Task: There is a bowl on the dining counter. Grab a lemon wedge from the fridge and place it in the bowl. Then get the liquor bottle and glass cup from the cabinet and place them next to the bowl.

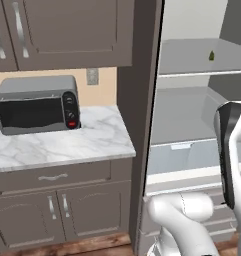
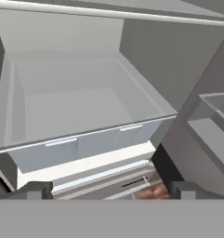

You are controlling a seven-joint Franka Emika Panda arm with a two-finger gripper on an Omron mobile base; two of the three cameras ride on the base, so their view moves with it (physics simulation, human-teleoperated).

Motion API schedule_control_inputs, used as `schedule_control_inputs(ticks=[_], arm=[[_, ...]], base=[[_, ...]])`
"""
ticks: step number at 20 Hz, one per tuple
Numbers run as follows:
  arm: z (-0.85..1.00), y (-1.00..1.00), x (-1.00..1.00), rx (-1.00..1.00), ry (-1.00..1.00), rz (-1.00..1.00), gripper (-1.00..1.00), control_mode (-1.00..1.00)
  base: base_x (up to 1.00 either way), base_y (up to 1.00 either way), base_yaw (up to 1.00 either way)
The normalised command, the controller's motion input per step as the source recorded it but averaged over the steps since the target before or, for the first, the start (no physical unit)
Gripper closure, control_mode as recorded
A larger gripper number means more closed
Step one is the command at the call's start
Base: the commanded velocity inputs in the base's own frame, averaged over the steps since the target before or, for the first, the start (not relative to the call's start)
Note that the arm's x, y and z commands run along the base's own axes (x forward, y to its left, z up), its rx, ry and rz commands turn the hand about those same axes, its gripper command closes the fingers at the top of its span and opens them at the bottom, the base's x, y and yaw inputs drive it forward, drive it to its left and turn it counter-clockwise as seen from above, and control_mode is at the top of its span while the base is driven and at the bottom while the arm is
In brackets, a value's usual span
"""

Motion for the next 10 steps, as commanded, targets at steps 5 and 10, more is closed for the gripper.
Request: schedule_control_inputs(ticks=[5, 10], arm=[[0.0, 0.0, 0.0, 0.0, 0.0, 0.0, -1.0, 1.0], [0.0, 0.0, 0.0, 0.0, 0.0, 0.0, -1.0, 1.0]], base=[[0.53, -0.32, 0.04], [0.41, -0.44, 0.02]])
